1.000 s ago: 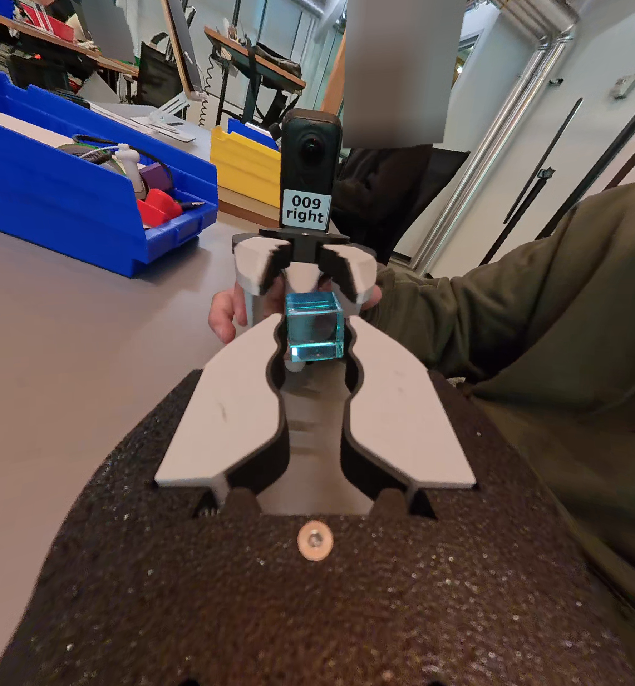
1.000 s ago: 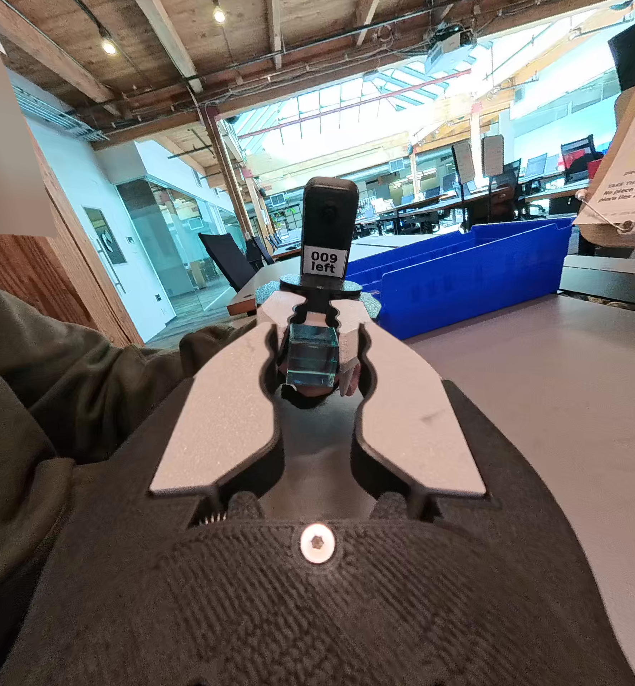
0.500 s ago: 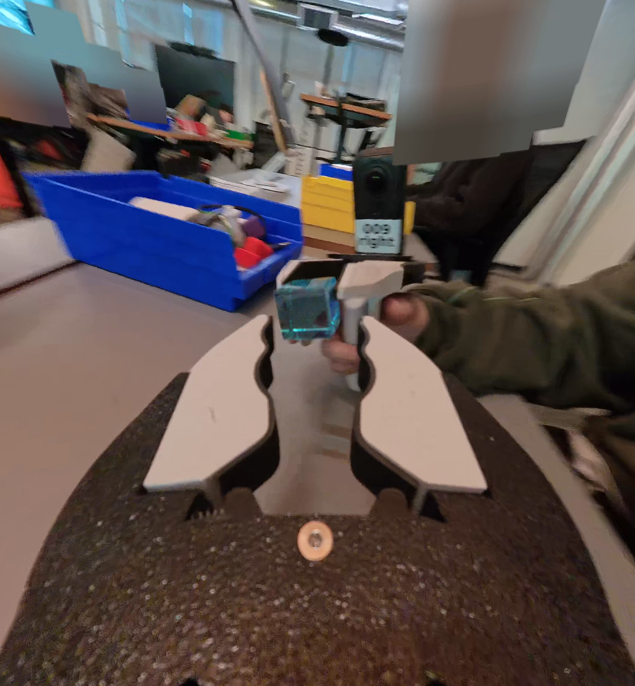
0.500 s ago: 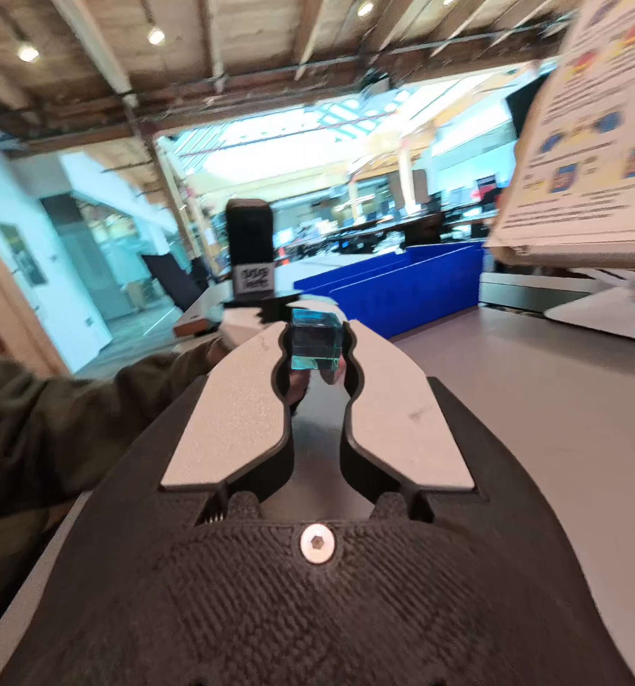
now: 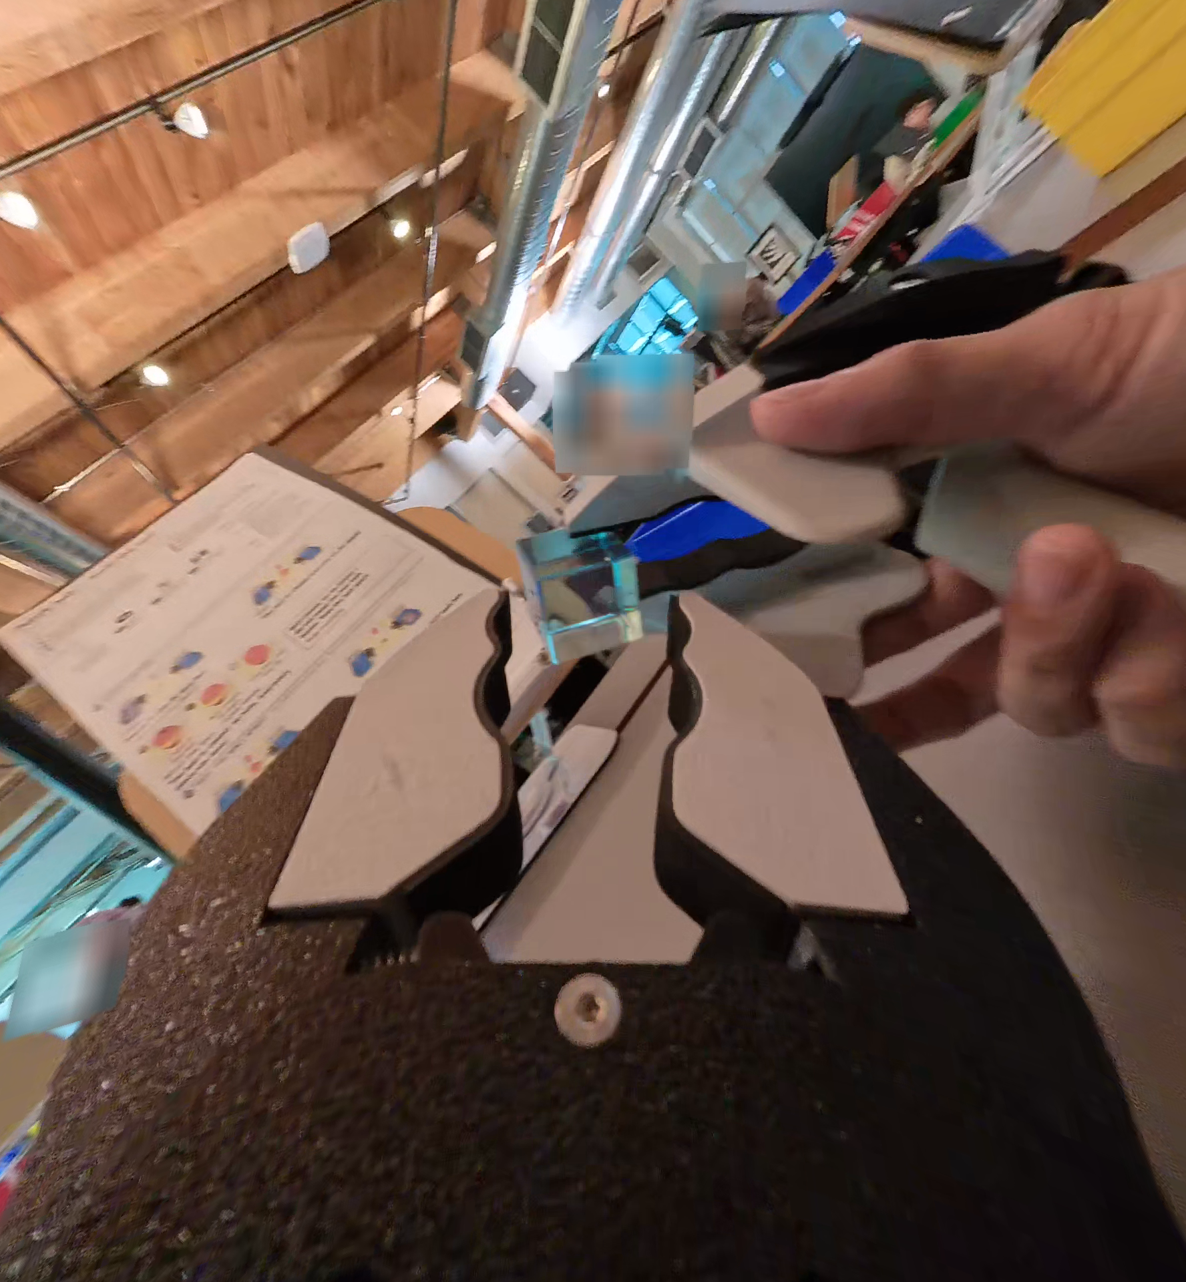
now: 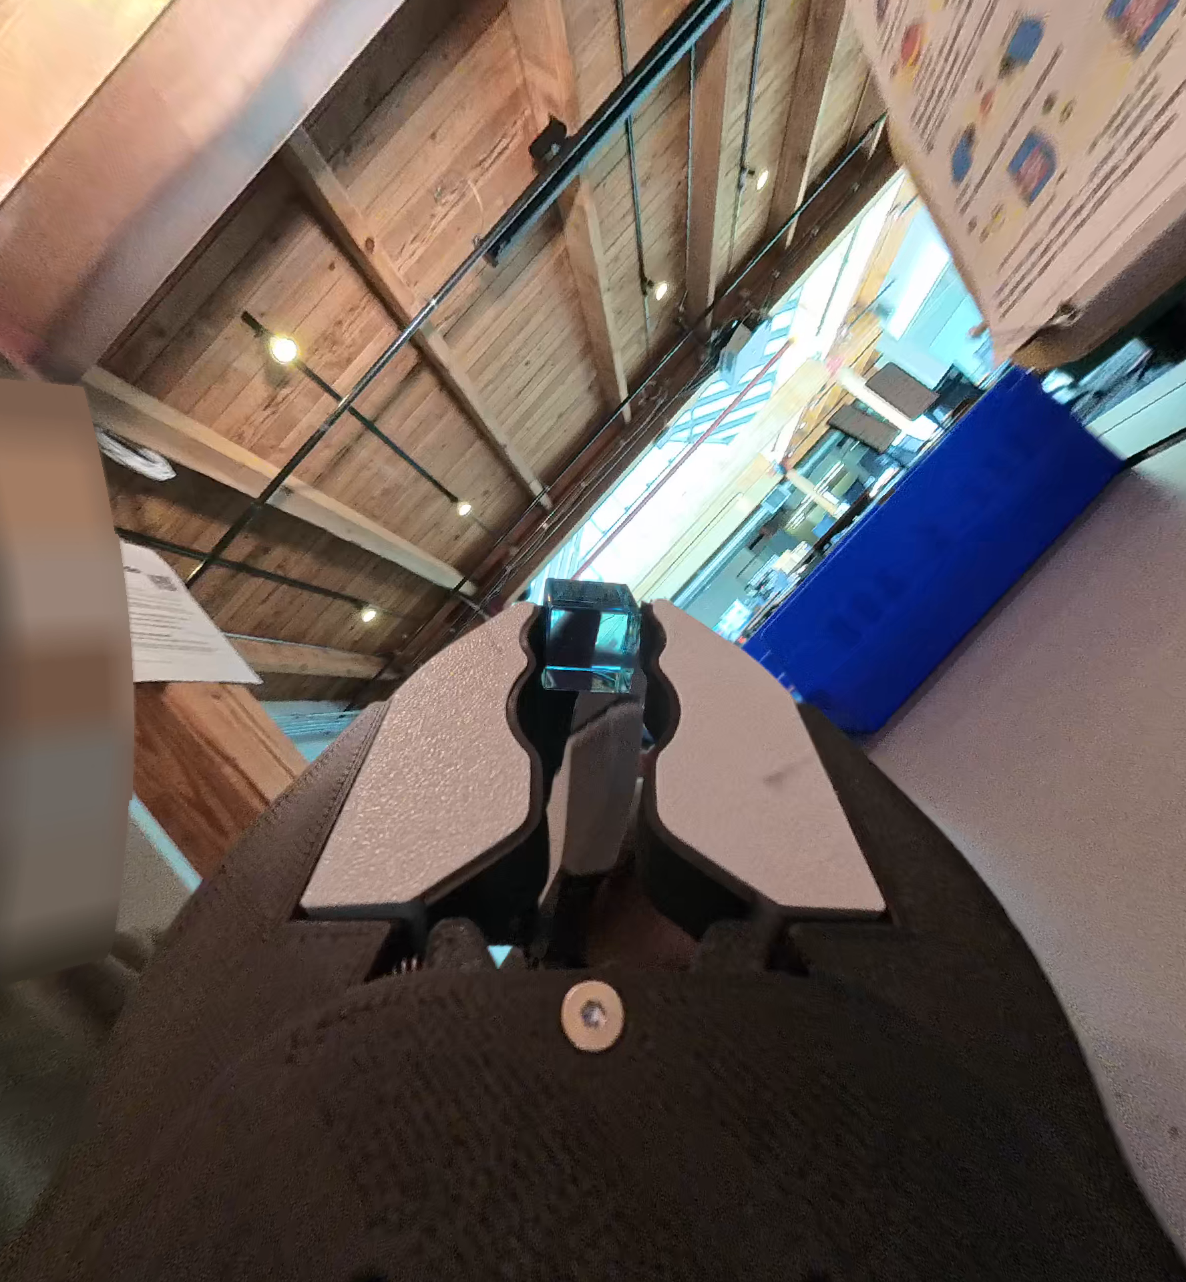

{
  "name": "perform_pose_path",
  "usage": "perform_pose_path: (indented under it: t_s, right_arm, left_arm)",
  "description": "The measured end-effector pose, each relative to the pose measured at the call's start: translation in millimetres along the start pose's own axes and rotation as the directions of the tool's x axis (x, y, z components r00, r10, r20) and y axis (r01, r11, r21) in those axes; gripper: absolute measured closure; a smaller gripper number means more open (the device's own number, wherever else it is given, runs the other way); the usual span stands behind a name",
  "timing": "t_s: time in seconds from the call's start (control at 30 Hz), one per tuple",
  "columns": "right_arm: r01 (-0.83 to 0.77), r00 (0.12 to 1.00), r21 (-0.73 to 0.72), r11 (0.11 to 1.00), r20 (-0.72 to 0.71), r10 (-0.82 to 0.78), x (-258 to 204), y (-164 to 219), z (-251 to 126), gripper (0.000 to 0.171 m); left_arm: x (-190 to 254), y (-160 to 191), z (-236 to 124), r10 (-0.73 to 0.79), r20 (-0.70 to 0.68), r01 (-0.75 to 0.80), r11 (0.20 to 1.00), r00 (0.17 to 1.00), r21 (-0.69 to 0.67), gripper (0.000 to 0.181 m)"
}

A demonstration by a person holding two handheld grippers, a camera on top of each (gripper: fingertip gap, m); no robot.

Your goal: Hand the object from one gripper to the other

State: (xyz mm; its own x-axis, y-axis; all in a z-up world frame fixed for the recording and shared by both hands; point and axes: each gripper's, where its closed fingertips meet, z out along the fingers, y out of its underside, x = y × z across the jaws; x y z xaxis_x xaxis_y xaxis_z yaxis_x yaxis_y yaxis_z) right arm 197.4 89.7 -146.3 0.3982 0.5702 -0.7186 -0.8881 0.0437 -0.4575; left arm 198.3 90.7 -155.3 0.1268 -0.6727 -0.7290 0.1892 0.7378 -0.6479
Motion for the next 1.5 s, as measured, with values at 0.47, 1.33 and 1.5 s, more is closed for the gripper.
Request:
perform_pose_path:
  t_s: [0.47,1.33,1.5]
  right_arm:
    - [-0.033,0.998,-0.005,0.999,0.06,0.033,-5,9,4,0.146]
    - [0.667,0.736,-0.418,0.616,0.247,-0.63,-11,50,-11,0.145]
    - [0.676,0.722,-0.327,0.661,0.113,-0.683,-4,28,-6,0.145]
  left_arm:
    - [-6,1,-4,-0.029,-0.04,0.029,1.0,0.999,-0.007,0.155]
    - [41,-14,-42,-0.668,-0.712,0.697,0.617,0.216,-0.366,0.155]
    - [25,-3,-19,-0.677,-0.568,0.704,0.674,0.469,-0.223,0.149]
